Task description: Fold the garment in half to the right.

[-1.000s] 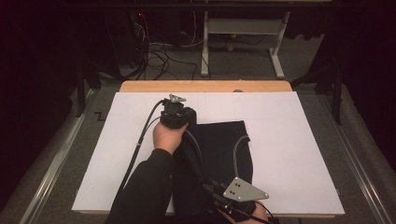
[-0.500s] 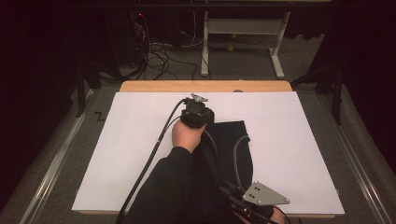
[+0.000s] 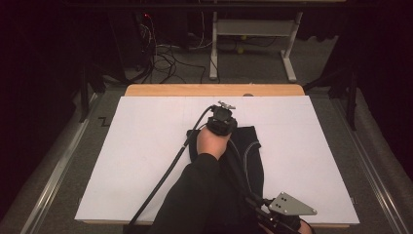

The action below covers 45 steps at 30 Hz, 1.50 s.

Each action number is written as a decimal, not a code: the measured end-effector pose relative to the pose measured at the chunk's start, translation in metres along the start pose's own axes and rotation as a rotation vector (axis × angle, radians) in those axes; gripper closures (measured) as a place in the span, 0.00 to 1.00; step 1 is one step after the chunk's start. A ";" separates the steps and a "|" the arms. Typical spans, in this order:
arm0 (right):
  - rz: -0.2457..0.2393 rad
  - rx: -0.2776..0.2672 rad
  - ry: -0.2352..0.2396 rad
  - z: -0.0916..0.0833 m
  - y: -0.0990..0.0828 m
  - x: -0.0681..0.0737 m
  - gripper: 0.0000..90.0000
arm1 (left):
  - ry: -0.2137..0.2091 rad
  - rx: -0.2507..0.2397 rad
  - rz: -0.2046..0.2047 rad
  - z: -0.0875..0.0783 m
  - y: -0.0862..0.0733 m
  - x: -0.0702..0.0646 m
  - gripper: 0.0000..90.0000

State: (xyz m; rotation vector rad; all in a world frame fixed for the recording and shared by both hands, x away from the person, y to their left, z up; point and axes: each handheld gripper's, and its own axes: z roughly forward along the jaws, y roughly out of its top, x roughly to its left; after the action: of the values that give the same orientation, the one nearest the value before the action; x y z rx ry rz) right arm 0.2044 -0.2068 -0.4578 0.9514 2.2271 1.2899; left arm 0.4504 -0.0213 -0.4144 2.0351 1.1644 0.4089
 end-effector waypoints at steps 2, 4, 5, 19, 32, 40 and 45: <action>0.000 0.003 -0.004 -0.001 -0.001 -0.001 0.85 | -0.005 -0.001 0.005 0.004 0.000 -0.004 0.82; -0.006 0.008 -0.008 -0.002 -0.003 -0.002 0.85 | -0.007 0.002 0.009 0.007 0.001 -0.008 0.82; -0.004 0.014 -0.011 -0.003 -0.004 -0.002 0.85 | -0.008 0.002 0.008 0.008 0.002 -0.009 0.82; 0.048 -0.008 -0.041 -0.020 -0.012 -0.013 0.68 | -0.072 -0.065 0.014 0.008 0.007 -0.024 0.57; 0.079 -0.077 -0.053 -0.032 -0.005 -0.021 0.62 | -0.144 -0.149 0.051 -0.034 -0.013 -0.010 0.35; 0.088 -0.073 -0.068 -0.027 -0.003 -0.024 0.62 | -0.132 -0.163 0.071 -0.063 -0.049 0.026 0.26; 0.084 -0.066 -0.076 -0.022 -0.001 -0.024 0.62 | -0.129 -0.172 0.052 -0.077 -0.080 0.053 0.19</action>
State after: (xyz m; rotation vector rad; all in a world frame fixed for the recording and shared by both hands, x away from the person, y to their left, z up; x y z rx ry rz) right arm 0.2067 -0.2382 -0.4475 1.0616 2.0942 1.3322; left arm 0.3847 0.0821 -0.4257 1.9157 0.9674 0.3833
